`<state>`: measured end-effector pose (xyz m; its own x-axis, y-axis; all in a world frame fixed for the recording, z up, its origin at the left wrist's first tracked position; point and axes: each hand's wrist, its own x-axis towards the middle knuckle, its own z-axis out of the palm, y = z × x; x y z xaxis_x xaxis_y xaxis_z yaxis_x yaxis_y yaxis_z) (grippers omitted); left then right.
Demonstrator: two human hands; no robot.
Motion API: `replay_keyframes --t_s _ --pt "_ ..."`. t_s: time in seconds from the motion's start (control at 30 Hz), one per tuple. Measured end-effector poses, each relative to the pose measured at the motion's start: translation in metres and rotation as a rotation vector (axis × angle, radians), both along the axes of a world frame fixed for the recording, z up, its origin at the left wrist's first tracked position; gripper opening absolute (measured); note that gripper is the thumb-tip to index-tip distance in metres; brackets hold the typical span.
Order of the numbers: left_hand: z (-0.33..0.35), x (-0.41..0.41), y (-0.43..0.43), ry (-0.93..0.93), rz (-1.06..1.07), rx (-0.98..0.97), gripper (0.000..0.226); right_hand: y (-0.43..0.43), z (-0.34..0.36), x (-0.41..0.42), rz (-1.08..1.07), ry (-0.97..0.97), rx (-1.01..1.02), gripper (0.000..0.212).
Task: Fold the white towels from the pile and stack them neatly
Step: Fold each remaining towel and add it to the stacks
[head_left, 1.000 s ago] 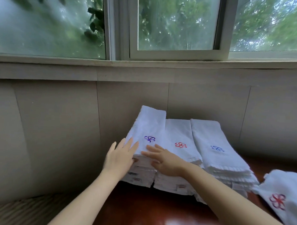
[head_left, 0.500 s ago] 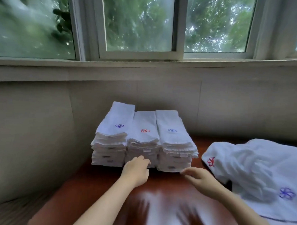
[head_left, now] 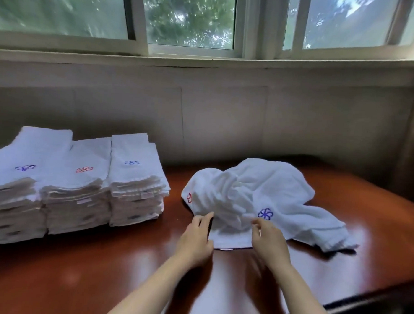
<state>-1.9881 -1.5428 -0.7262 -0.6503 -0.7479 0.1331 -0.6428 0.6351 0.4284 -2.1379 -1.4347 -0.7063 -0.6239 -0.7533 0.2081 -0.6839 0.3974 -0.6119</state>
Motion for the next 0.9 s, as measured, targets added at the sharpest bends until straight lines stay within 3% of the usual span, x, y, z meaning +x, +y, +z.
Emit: replay_keyframes --t_s 0.2,0.3,0.47,0.57,0.73,0.9 --pt "0.012 -0.063 -0.027 0.026 0.215 -0.235 0.082 -0.004 -0.007 -0.011 0.074 0.013 0.088 0.036" --pt "0.015 -0.077 -0.046 -0.011 0.228 -0.181 0.053 -0.009 -0.011 -0.01 0.127 0.058 0.153 0.037" --pt "0.007 -0.061 -0.04 0.112 0.001 -0.035 0.008 -0.012 -0.015 -0.012 0.121 0.016 0.155 0.073" --pt "0.009 -0.037 -0.018 0.191 -0.187 0.04 0.015 -0.014 -0.015 -0.012 0.105 0.006 0.212 0.088" --pt "0.015 0.011 0.005 0.19 -0.379 0.109 0.02 -0.021 -0.016 -0.003 0.081 0.084 0.195 0.045" --pt "0.024 0.054 0.006 0.194 -0.248 0.155 0.038 -0.023 -0.007 0.017 0.05 0.144 0.196 0.023"
